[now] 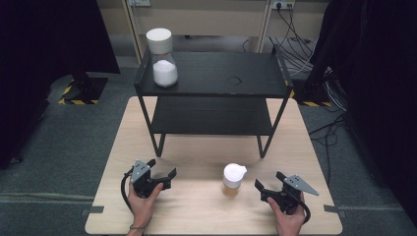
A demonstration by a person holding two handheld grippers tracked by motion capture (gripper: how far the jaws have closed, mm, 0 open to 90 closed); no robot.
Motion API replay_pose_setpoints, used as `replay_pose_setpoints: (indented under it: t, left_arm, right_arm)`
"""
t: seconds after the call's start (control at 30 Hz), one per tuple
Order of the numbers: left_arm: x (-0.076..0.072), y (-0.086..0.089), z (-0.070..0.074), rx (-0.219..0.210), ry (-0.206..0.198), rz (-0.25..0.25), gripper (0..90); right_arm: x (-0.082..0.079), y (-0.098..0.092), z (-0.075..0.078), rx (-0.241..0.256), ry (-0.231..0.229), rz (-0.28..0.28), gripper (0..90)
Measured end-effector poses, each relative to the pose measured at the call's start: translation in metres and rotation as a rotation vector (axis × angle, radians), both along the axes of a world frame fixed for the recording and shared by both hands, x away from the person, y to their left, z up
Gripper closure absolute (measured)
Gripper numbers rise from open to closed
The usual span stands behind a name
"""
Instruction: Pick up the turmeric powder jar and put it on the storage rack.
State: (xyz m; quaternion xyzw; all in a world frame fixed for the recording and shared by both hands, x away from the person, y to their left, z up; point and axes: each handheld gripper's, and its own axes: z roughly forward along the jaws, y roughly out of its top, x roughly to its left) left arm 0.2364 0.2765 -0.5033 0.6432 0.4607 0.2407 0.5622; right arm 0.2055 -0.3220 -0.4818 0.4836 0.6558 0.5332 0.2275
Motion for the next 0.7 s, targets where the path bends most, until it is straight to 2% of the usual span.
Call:
replay_pose_setpoints:
  t: [0.33, 0.47, 0.6, 0.7]
  left_arm:
    - [0.0002, 0.001, 0.0, -0.003, 0.002, -0.002, 1.8]
    - [-0.0003, 0.0018, -0.0007, -0.012, 0.004, 0.002, 1.8]
    - [0.0, 0.0011, -0.0002, -0.008, 0.004, -0.001, 1.8]
    - [-0.0003, 0.0017, -0.0008, -0.013, 0.003, 0.0, 1.8]
  right_arm:
    - [0.001, -0.003, -0.002, 0.017, -0.005, 0.008, 0.5]
    - [-0.0033, -0.0058, -0.0028, 0.04, -0.042, 0.024, 0.5]
    - [-0.0053, -0.0075, 0.0019, 0.083, -0.092, 0.082, 0.5]
    - [-0.0069, -0.0014, 0.0066, 0.076, -0.111, 0.117, 0.5]
